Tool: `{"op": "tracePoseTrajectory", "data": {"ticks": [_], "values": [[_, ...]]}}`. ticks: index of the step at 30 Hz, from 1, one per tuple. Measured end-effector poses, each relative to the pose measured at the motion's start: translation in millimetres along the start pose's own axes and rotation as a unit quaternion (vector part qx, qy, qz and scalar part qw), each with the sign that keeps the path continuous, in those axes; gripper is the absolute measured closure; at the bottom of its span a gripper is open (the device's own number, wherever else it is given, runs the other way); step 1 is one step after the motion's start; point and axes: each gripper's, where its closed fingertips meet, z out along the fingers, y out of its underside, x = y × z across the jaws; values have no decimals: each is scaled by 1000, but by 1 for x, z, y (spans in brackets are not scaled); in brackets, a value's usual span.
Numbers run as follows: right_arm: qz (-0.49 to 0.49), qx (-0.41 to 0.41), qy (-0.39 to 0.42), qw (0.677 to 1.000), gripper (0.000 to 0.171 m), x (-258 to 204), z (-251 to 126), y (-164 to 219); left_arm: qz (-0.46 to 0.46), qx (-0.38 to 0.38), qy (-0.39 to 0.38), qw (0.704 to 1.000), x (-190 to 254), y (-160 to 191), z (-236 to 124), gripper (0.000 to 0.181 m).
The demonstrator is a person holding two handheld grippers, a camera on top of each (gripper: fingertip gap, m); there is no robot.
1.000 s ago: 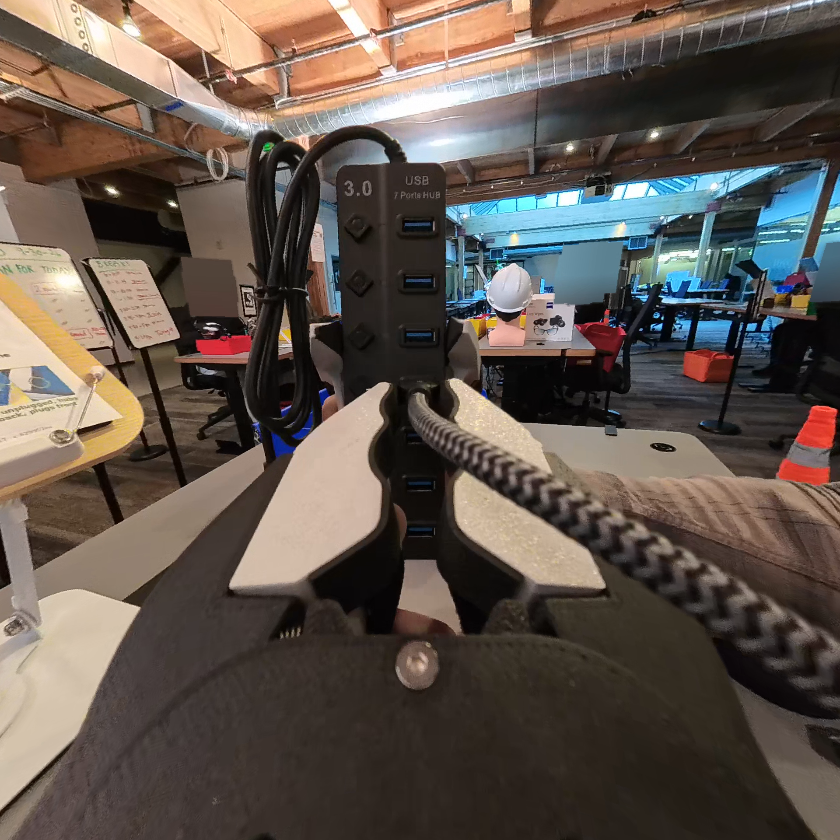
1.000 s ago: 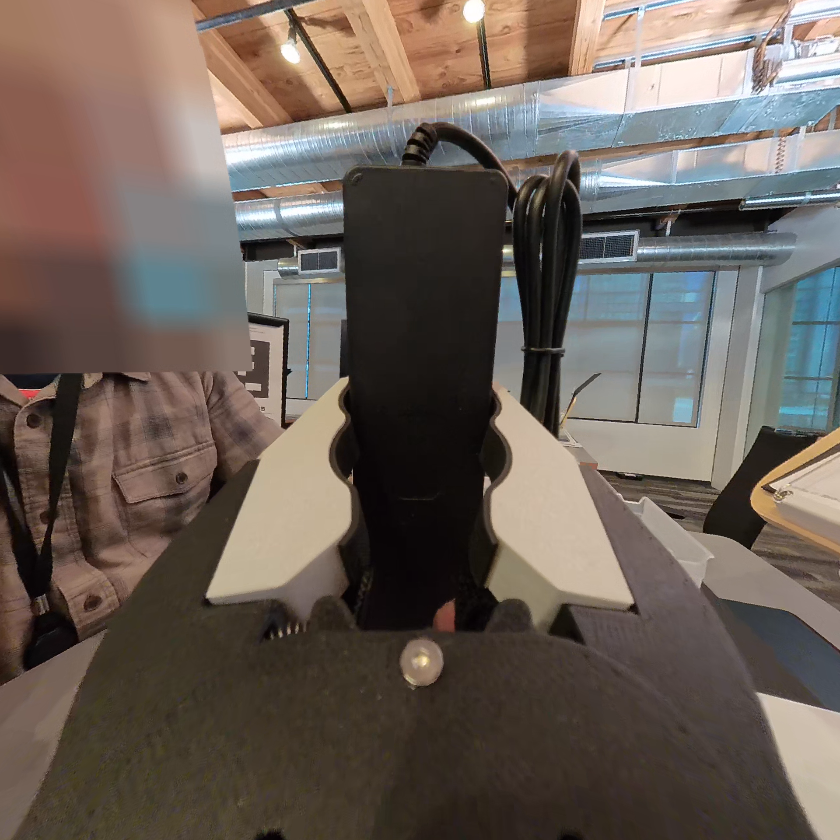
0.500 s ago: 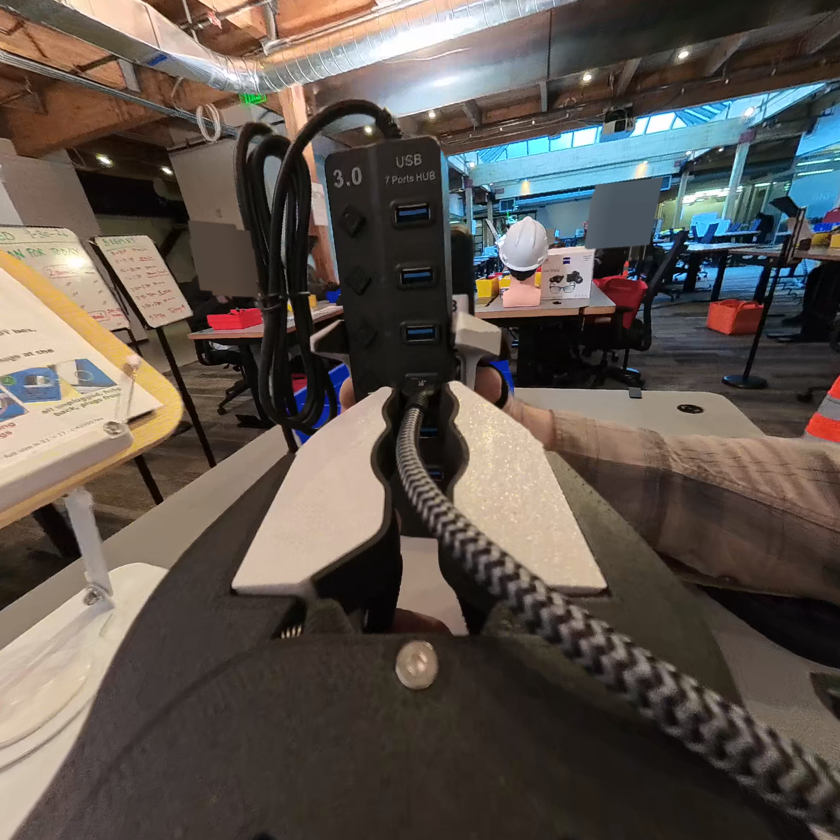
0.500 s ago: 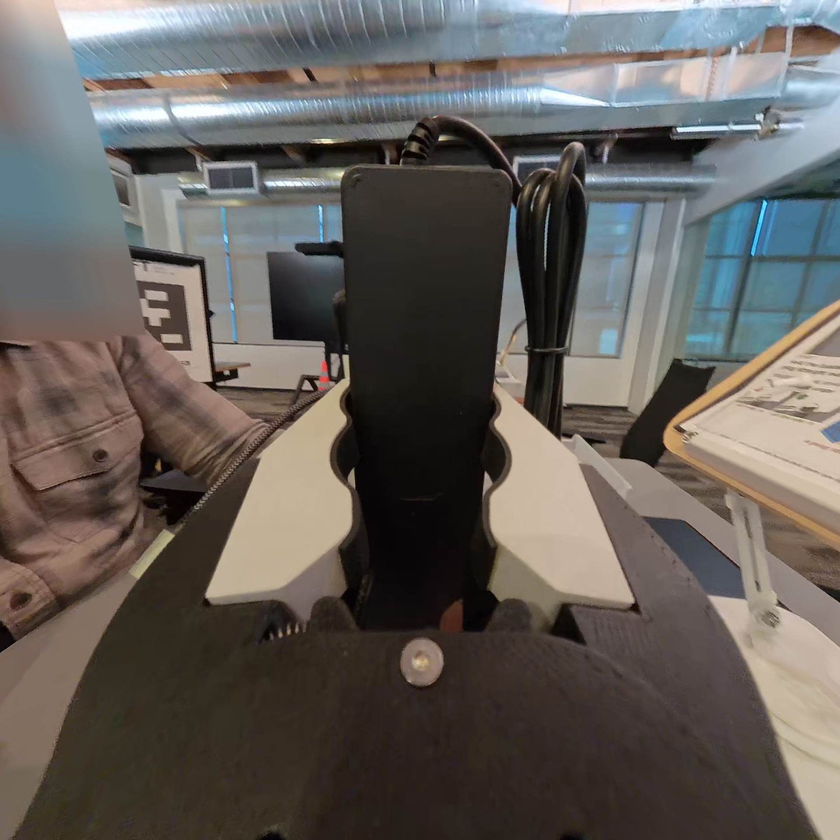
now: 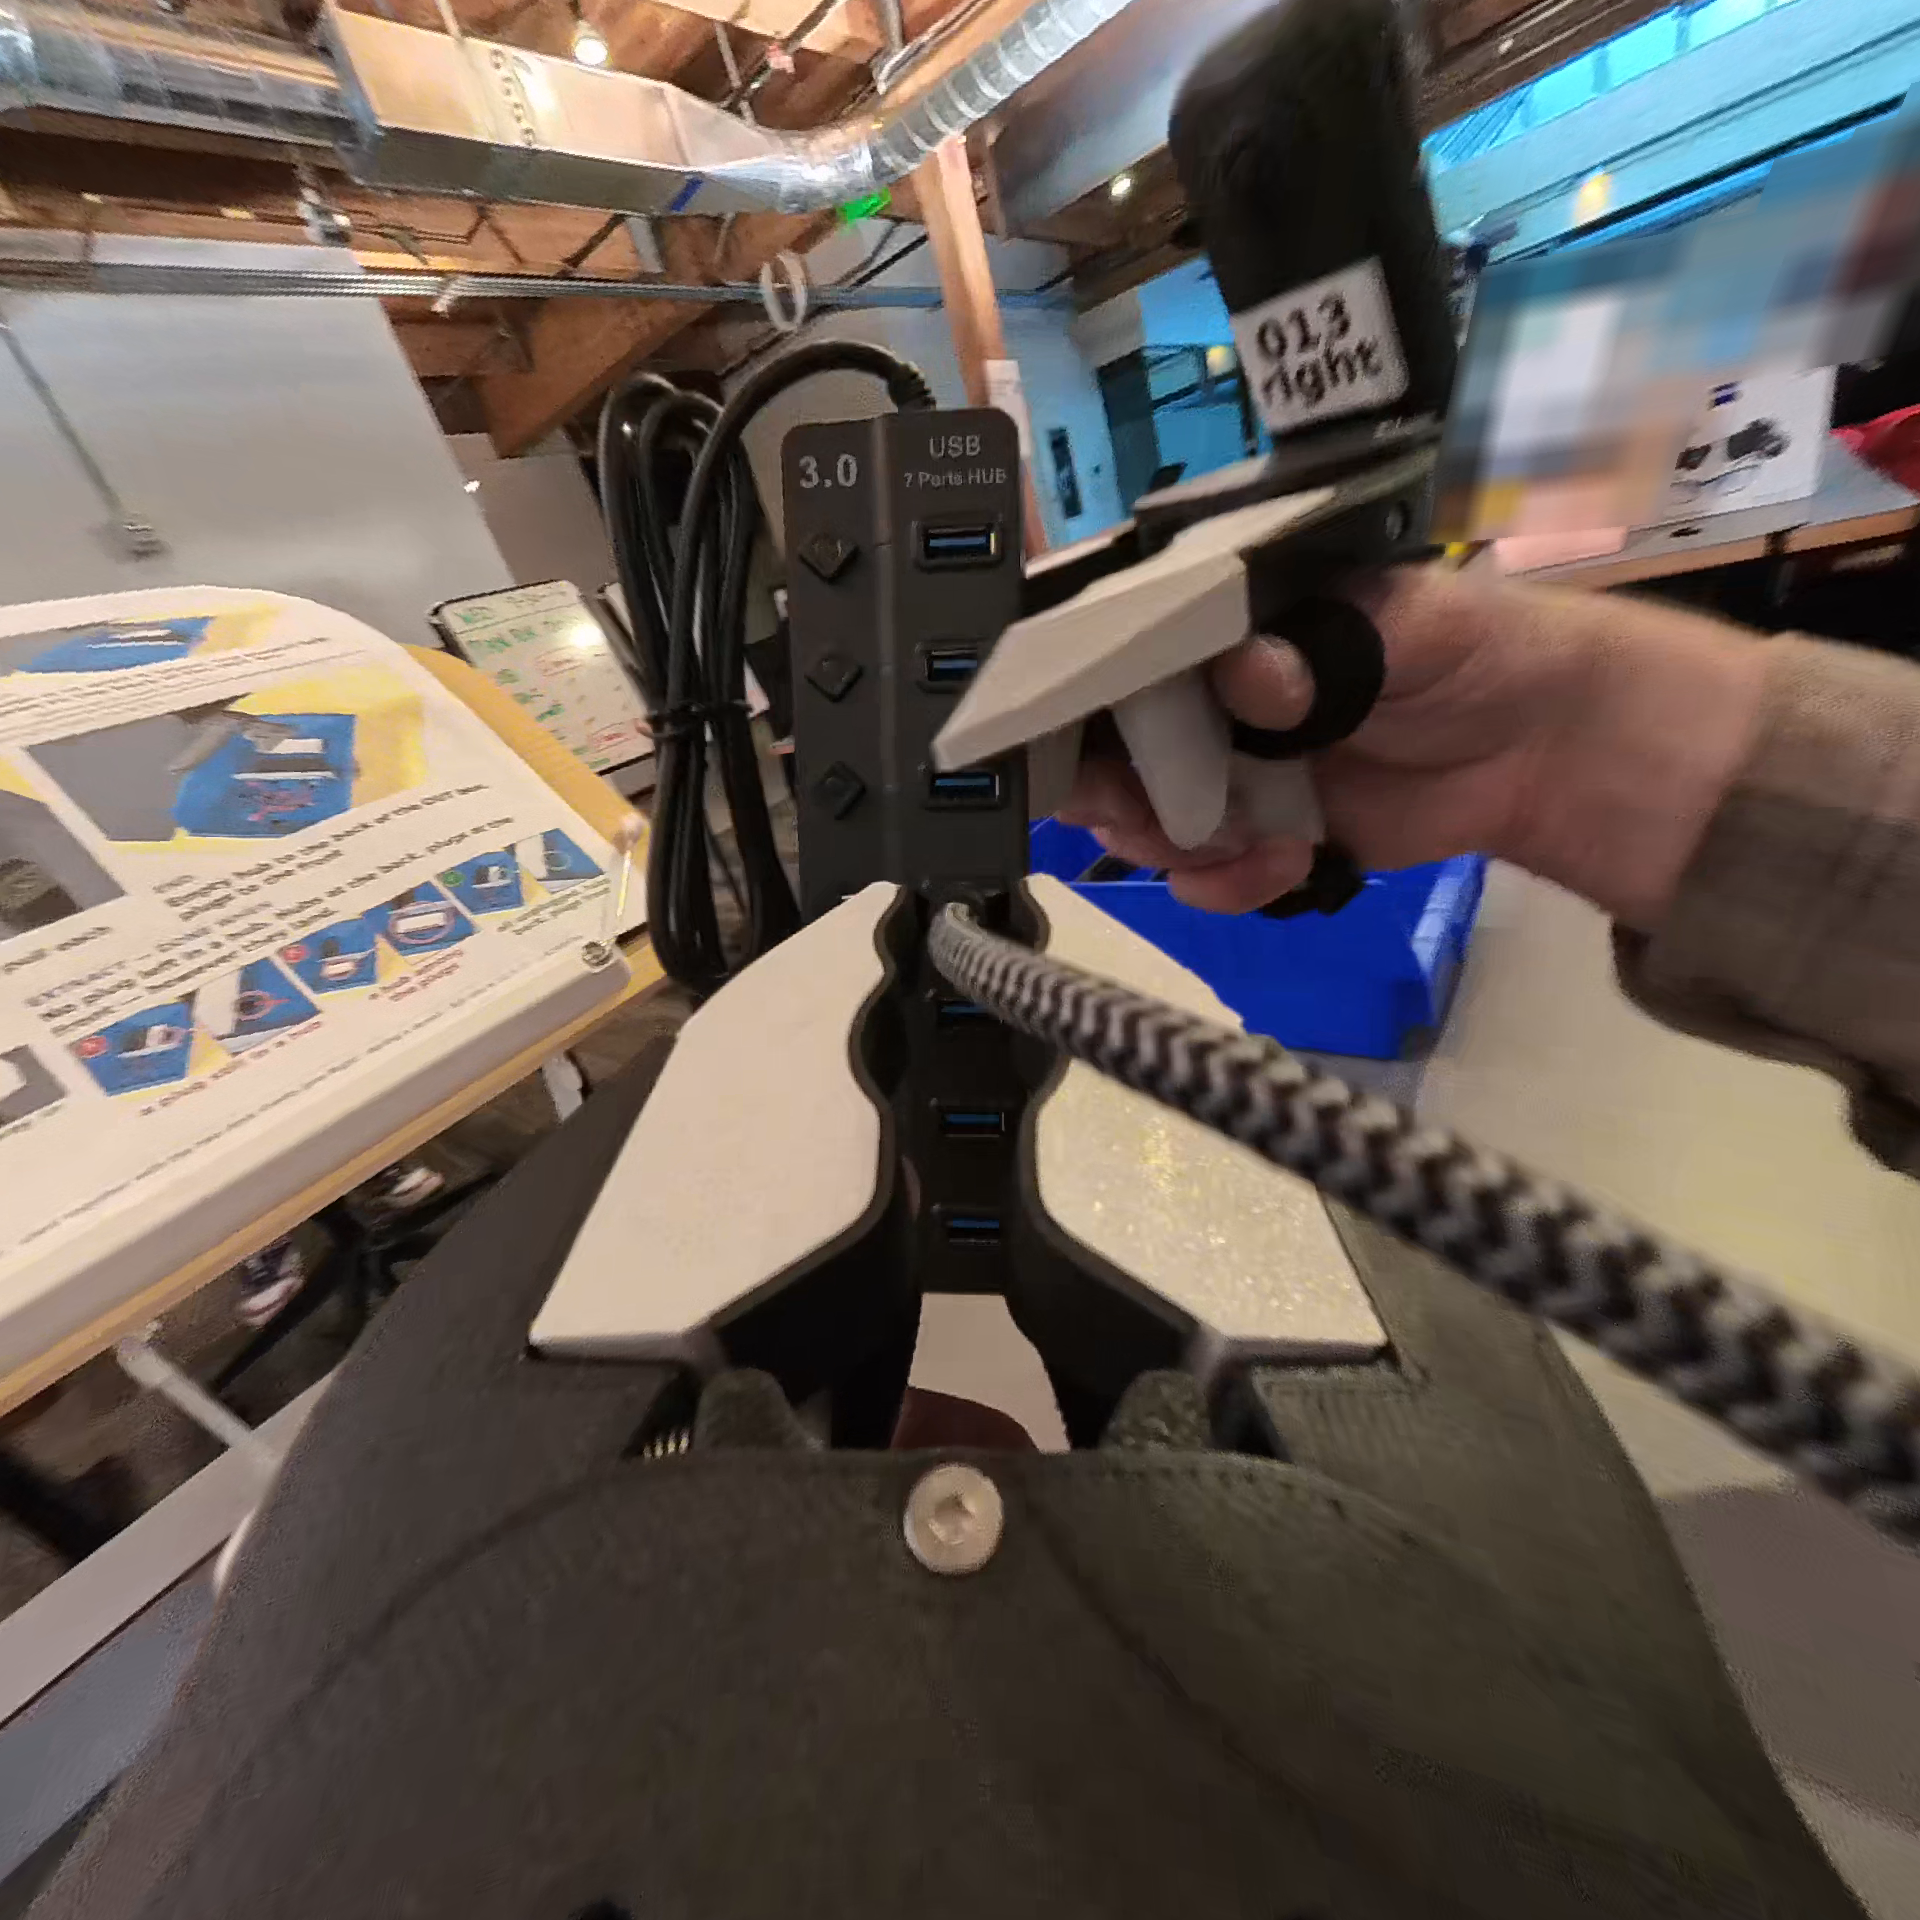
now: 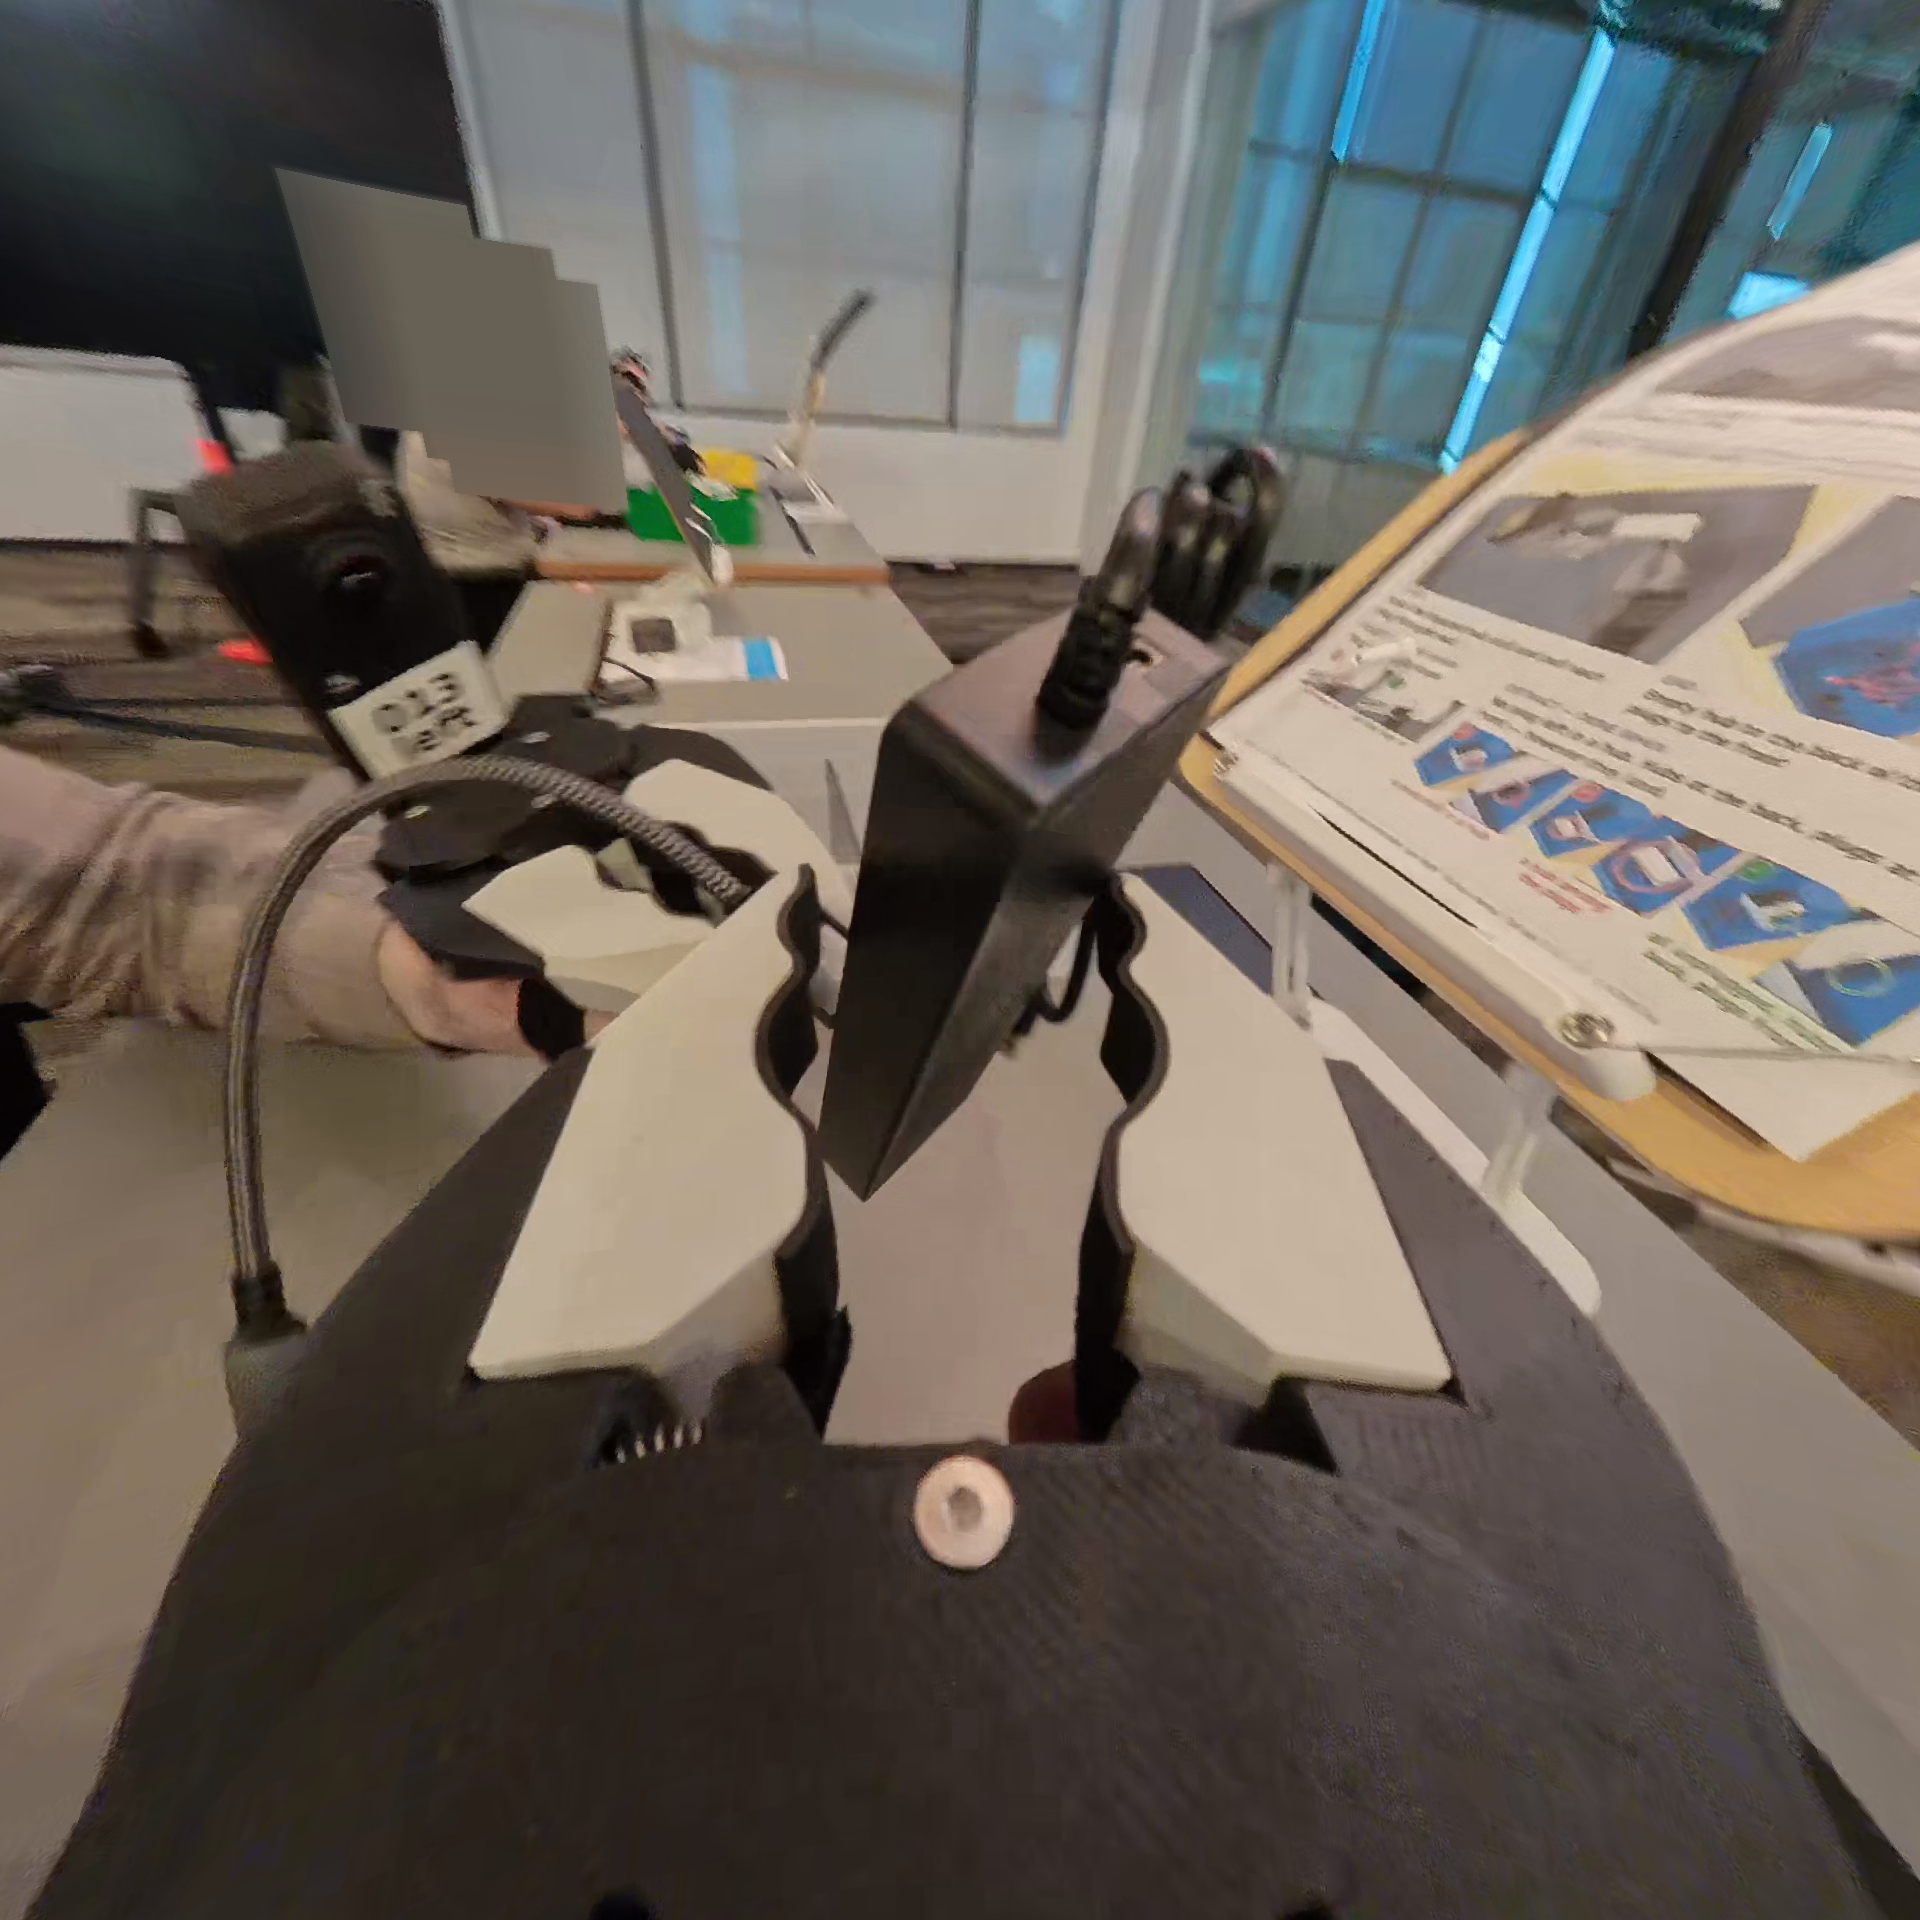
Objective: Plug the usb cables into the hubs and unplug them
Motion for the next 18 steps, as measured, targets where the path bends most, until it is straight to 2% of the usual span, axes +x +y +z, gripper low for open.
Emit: {"op": "tracePoseTrajectory", "data": {"ticks": [1,3,6,10,13,18], "values": [[15,-23,24,999,125,6,2,2,15,-8,-18,1000,-2,3,1,164],[35,-59,58,996,127,12,7,5,78,-28,-57,995,-4,10,3,164],[27,-84,101,991,141,19,14,7,130,-38,-93,986,-4,12,2,164],[14,-73,101,992,147,16,19,0,130,-45,-103,985,-7,16,4,164],[3,-80,106,991,148,14,19,-2,121,-50,-86,988,-4,16,6,162],[-5,-46,122,991,149,13,6,-27,95,-41,1,995,15,-3,6,132]]}}
